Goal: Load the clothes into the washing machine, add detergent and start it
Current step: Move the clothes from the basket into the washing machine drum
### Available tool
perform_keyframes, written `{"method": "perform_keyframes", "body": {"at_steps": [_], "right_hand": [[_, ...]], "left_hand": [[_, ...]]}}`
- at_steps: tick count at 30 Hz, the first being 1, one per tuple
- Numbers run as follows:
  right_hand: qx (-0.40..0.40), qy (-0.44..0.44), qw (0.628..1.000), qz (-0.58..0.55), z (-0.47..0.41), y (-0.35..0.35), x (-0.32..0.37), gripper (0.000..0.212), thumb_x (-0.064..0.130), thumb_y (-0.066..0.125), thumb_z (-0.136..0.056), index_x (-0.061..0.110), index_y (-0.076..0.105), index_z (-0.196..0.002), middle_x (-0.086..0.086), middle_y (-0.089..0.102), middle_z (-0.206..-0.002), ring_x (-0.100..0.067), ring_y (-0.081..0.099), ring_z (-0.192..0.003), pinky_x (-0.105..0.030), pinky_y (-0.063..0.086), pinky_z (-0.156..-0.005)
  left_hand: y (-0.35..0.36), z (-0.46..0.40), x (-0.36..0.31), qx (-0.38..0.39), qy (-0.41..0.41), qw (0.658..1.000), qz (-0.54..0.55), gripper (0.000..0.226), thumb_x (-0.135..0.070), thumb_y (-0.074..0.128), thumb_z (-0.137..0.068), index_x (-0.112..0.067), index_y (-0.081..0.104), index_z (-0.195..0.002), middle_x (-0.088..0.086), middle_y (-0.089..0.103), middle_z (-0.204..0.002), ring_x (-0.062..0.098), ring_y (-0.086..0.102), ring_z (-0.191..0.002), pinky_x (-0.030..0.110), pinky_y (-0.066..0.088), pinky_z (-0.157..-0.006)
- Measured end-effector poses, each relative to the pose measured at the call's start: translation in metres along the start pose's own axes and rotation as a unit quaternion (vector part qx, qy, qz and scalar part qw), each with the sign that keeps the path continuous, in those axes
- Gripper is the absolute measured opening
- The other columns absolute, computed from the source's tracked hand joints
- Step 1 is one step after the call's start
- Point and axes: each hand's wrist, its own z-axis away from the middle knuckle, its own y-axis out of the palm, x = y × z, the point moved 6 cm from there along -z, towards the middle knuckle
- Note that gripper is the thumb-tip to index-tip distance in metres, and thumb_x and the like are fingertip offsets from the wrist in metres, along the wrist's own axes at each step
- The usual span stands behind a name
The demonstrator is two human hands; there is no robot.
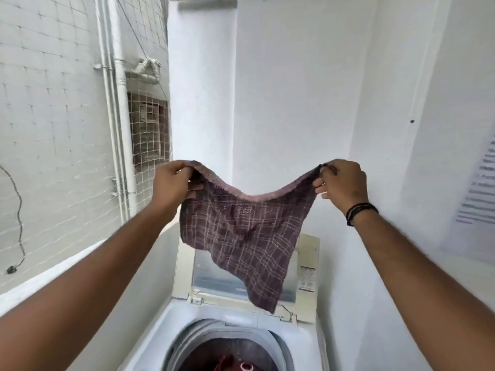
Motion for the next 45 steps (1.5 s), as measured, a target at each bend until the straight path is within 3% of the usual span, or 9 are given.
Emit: {"method": "perform_keyframes", "body": {"at_steps": [7, 15, 21, 23, 27, 30, 33, 36, 45], "right_hand": [[0.172, 0.051, 0.981, 0.066, 0.068, 0.084, -0.114, 0.02, 0.015, 0.058, -0.093, 0.017, 0.075, -0.082, 0.003, 0.074, -0.065, -0.013, 0.072, -0.065, -0.03, 0.06, -0.066], [0.425, 0.166, 0.872, 0.176, 0.23, 0.154, -0.256, 0.031, 0.011, 0.056, -0.087, 0.021, 0.066, -0.06, 0.003, 0.069, -0.064, -0.002, 0.06, -0.057, -0.02, 0.05, -0.062], [0.692, 0.311, 0.614, 0.219, 0.3, 0.167, -0.3, 0.025, 0.013, 0.058, -0.092, 0.015, 0.063, -0.067, -0.006, 0.064, -0.065, -0.011, 0.056, -0.044, -0.019, 0.042, -0.043], [0.716, 0.326, 0.569, 0.241, 0.299, 0.171, -0.307, 0.018, 0.015, 0.059, -0.091, 0.014, 0.061, -0.073, -0.006, 0.064, -0.066, -0.013, 0.058, -0.047, -0.019, 0.041, -0.044], [0.63, 0.354, 0.64, 0.26, 0.272, 0.183, -0.315, 0.017, 0.011, 0.055, -0.091, 0.009, 0.056, -0.075, -0.006, 0.057, -0.051, -0.017, 0.054, -0.037, -0.021, 0.035, -0.041], [0.483, 0.406, 0.734, 0.25, 0.251, 0.187, -0.328, 0.019, 0.004, 0.049, -0.092, 0.005, 0.056, -0.074, -0.007, 0.055, -0.041, -0.019, 0.054, -0.032, -0.021, 0.039, -0.038], [0.272, 0.521, 0.805, 0.086, 0.251, 0.193, -0.338, 0.019, 0.002, 0.05, -0.091, 0.011, 0.058, -0.105, -0.013, 0.064, -0.073, -0.023, 0.058, -0.044, -0.025, 0.043, -0.043], [0.187, 0.533, 0.825, -0.009, 0.255, 0.199, -0.337, 0.039, 0.01, 0.061, -0.09, 0.026, 0.05, -0.123, -0.008, 0.065, -0.105, -0.023, 0.067, -0.065, -0.027, 0.049, -0.051], [0.106, 0.531, 0.839, -0.047, 0.32, 0.147, -0.295, 0.009, 0.019, 0.059, -0.097, 0.013, 0.065, -0.1, -0.014, 0.075, -0.088, -0.024, 0.063, -0.065, -0.029, 0.048, -0.056]], "left_hand": [[0.011, 0.045, 0.121, 0.061, -0.088, 0.99, -0.092, 0.017, -0.007, 0.063, -0.095, -0.012, 0.078, -0.088, 0.021, 0.075, -0.083, 0.032, 0.071, -0.072, 0.047, 0.063, -0.072], [0.006, 0.151, 0.312, 0.215, -0.265, 0.915, -0.216, 0.02, -0.015, 0.064, -0.095, -0.011, 0.073, -0.078, 0.009, 0.071, -0.061, 0.02, 0.066, -0.049, 0.028, 0.049, -0.048], [0.002, 0.186, 0.373, 0.532, -0.318, 0.677, -0.397, 0.037, -0.023, 0.072, -0.087, -0.013, 0.059, -0.054, -0.005, 0.051, -0.04, 0.011, 0.049, -0.035, 0.02, 0.04, -0.042], [-0.004, 0.176, 0.381, 0.557, -0.335, 0.625, -0.433, 0.036, -0.028, 0.074, -0.085, -0.017, 0.055, -0.056, -0.003, 0.052, -0.043, 0.009, 0.049, -0.033, 0.021, 0.041, -0.039], [-0.006, 0.136, 0.402, 0.463, -0.328, 0.656, -0.498, 0.022, -0.026, 0.072, -0.084, -0.015, 0.06, -0.069, 0.01, 0.067, -0.063, 0.013, 0.057, -0.041, 0.021, 0.044, -0.042], [-0.01, 0.117, 0.421, 0.315, -0.347, 0.748, -0.469, 0.013, -0.019, 0.065, -0.089, -0.006, 0.066, -0.084, 0.012, 0.073, -0.082, 0.024, 0.074, -0.072, 0.021, 0.051, -0.052], [-0.018, 0.114, 0.439, 0.206, -0.373, 0.836, -0.346, 0.032, -0.02, 0.071, -0.088, -0.013, 0.063, -0.118, 0.015, 0.073, -0.097, 0.035, 0.073, -0.088, 0.032, 0.057, -0.07], [-0.009, 0.122, 0.439, 0.217, -0.357, 0.874, -0.247, 0.071, -0.031, 0.079, -0.082, -0.029, 0.042, -0.142, 0.008, 0.067, -0.108, 0.033, 0.072, -0.092, 0.038, 0.058, -0.074], [0.073, 0.194, 0.415, 0.331, -0.356, 0.868, -0.102, 0.013, -0.025, 0.065, -0.098, -0.013, 0.069, -0.098, 0.015, 0.073, -0.091, 0.023, 0.072, -0.074, 0.034, 0.056, -0.063]]}}
